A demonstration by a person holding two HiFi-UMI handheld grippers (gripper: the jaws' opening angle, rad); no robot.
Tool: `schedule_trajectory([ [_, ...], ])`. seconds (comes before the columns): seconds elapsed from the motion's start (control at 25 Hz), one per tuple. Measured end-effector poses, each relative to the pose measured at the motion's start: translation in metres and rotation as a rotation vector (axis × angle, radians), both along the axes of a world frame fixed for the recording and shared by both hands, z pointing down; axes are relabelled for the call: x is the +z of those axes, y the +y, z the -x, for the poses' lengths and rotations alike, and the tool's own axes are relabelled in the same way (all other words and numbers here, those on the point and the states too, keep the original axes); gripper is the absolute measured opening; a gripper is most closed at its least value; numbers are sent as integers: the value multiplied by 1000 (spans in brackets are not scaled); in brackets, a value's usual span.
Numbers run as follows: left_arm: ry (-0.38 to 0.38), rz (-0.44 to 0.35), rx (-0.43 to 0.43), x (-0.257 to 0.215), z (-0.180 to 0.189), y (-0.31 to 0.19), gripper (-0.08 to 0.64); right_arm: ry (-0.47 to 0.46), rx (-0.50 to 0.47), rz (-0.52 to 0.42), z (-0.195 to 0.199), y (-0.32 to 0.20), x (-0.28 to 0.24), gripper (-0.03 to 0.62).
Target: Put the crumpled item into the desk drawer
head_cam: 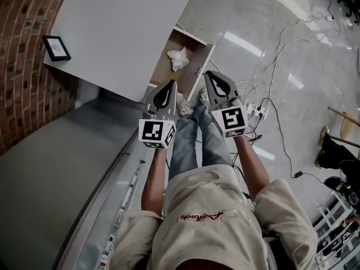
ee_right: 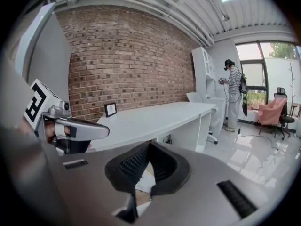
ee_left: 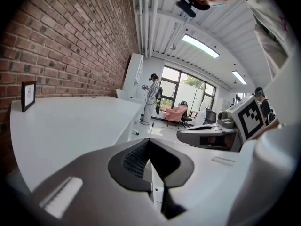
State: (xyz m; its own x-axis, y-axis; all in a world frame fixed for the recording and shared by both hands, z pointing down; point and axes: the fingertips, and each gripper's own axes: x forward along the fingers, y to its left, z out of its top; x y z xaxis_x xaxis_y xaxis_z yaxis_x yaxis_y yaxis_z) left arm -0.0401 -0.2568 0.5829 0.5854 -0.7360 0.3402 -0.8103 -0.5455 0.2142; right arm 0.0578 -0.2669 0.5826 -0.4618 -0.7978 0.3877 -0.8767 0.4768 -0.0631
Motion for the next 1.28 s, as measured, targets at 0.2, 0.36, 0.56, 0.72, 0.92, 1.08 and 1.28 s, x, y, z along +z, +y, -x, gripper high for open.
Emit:
schedule_trajectory([
  [0.2,-7,-31,-25,-44,10,-2,9,1,36,-19,-11,3,-41,12],
  [0.36,-11,-58,-42,-70,18,-4,9,4,59,-37,-21,4,-65,12],
  [0.56,-19,-105,-50,-105,25,-4,9,2,88,-46,-30,12,-88,12],
  [0.72,-16,-151,-65,-136,33,-8,9,-3,105,-85,-31,11,-118,12],
  [0.92,-21,-213,-68,-169,41,-10,9,-27,127,-168,-36,3,-162,12],
  [1.08,-26,-230,-66,-185,48,0,9,-26,139,-214,-39,8,-190,12],
  [1.28,-36,-247,-62,-198,59,8,9,-9,156,-232,-42,18,-206,12],
])
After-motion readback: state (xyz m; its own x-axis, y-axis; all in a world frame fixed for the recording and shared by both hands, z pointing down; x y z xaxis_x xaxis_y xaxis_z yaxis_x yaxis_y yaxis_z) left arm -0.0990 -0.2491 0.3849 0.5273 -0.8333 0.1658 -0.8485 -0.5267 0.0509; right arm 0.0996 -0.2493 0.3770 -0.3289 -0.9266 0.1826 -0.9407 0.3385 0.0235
